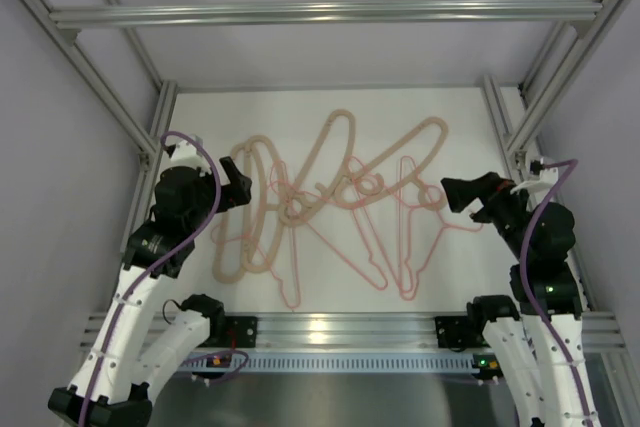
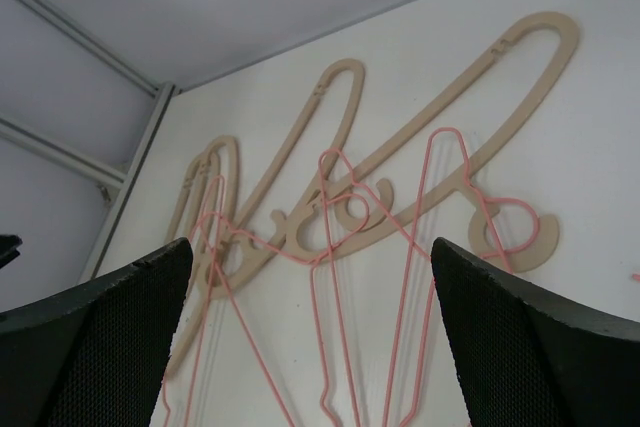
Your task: Organize the hangers
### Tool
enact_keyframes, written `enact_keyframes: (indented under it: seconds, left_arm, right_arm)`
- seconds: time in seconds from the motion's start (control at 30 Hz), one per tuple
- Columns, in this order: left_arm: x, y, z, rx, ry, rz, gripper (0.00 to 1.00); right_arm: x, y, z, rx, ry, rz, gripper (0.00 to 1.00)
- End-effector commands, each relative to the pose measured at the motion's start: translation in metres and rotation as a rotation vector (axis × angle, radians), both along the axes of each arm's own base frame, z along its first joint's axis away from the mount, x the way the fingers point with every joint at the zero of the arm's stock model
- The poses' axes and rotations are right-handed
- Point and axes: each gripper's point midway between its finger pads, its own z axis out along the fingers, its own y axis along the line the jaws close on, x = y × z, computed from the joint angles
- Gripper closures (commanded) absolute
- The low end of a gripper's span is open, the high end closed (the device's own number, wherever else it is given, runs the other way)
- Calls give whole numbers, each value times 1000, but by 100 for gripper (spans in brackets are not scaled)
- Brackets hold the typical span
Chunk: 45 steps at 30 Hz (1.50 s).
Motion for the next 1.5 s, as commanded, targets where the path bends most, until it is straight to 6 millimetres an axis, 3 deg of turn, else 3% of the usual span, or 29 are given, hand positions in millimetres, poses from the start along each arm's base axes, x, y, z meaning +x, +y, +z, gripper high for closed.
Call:
enact_keyframes:
  seconds: [0.0, 0.4, 0.6, 0.63, 0.7, 0.73, 0.8, 0.9, 0.93, 1.0, 1.03, 1.1, 1.13, 1.2, 1.23, 1.33, 1.47]
  left_arm:
    - [3, 0, 4, -13, -24, 7, 3]
    - [6, -8, 8, -10, -16, -40, 3]
    - [13, -45, -8, 17, 57, -92, 4]
    - [7, -69, -3, 29, 48, -152, 4]
    - [11, -85, -8, 63, 59, -122, 4]
    - [3, -107, -9, 74, 61, -172, 4]
    - [10, -130, -14, 91, 73, -170, 5]
    - [12, -179, -25, 88, 77, -250, 9]
    - [9, -202, -41, 117, 102, -293, 11]
    - [9, -232, -42, 126, 89, -336, 12]
    - [2, -257, -58, 159, 97, -380, 13]
    - [-3, -289, -61, 170, 74, -440, 14]
    - [-13, -314, -76, 186, 72, -491, 14]
    - [-19, -342, -79, 210, 34, -552, 14]
    - [-28, -359, -99, 246, 42, -594, 14]
    - [-36, -397, -115, 269, 24, -669, 14]
    - [-46, -440, -126, 261, -11, -774, 16]
  right_arm:
    - [1, -6, 24, 0, -60, -29, 0]
    - [4, -10, 13, -19, -4, -53, 1]
    - [3, -19, 8, -31, 25, -103, 1]
    - [3, -20, 6, -34, 33, -106, 1]
    - [4, -23, 0, -38, 53, -122, 1]
    - [4, -24, -1, -39, 57, -128, 1]
    - [4, -27, -2, -37, 65, -152, 1]
    - [1, -35, -1, -39, 72, -195, 1]
    - [-1, -37, -3, -43, 90, -205, 0]
    - [-3, -45, 3, -55, 92, -253, 0]
    - [-5, -47, 3, -61, 102, -260, 1]
    - [-9, -61, 10, -79, 109, -337, 0]
    - [-9, -65, 11, -83, 118, -359, 1]
    - [-12, -73, 21, -90, 112, -404, 1]
    - [-9, -76, 21, -98, 127, -417, 1]
    - [-7, -86, 30, -115, 142, -470, 1]
    - [-6, -88, 45, -99, 121, -490, 0]
